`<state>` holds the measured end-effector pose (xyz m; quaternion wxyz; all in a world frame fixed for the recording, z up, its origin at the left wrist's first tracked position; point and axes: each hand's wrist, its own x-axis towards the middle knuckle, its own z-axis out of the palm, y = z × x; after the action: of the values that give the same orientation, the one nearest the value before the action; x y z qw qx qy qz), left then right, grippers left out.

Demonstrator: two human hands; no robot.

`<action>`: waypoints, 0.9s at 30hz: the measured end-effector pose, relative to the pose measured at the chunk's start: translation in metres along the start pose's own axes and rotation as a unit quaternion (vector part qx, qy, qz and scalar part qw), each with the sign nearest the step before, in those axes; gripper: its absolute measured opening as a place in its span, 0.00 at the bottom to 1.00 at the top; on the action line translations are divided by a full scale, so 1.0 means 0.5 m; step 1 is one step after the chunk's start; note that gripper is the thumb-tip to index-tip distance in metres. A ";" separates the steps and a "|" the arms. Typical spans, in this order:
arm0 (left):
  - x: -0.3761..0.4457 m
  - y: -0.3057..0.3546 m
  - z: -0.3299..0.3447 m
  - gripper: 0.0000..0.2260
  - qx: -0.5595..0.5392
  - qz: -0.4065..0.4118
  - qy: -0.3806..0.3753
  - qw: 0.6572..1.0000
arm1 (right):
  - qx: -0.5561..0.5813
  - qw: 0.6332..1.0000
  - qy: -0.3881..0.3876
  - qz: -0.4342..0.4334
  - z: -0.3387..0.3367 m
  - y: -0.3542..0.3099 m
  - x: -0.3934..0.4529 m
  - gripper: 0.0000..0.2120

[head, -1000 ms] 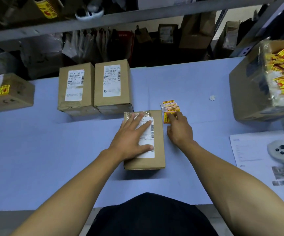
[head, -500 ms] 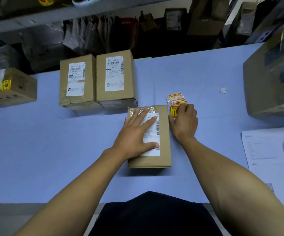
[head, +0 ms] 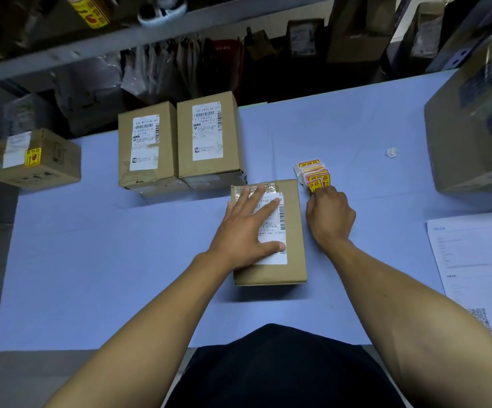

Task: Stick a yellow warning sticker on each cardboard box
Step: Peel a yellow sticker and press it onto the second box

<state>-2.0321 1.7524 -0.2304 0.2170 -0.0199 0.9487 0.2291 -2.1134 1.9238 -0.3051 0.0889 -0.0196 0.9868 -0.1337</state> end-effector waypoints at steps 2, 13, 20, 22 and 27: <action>0.000 0.002 0.001 0.41 0.004 -0.002 0.000 1.000 | -0.003 1.000 0.009 0.010 -0.003 0.004 0.001 0.12; 0.003 0.022 -0.016 0.39 0.019 -0.015 -0.016 1.000 | 0.041 0.998 -0.011 0.045 -0.031 0.021 -0.012 0.13; 0.003 0.057 -0.044 0.13 -0.077 0.030 0.147 0.986 | 0.215 0.973 0.072 0.049 -0.111 -0.033 -0.074 0.10; -0.003 0.085 -0.049 0.07 -0.193 0.013 0.165 0.967 | 0.254 0.963 0.085 0.036 -0.130 -0.056 -0.096 0.09; -0.018 0.108 -0.038 0.11 -0.473 -0.082 0.146 0.865 | 0.281 0.953 0.104 -0.039 -0.151 -0.102 -0.150 0.09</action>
<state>-2.0393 1.7916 -0.1884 0.0582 -0.2311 0.7426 0.6259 -2.0527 1.8989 -0.2070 -0.0175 -0.0179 0.9117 -0.4102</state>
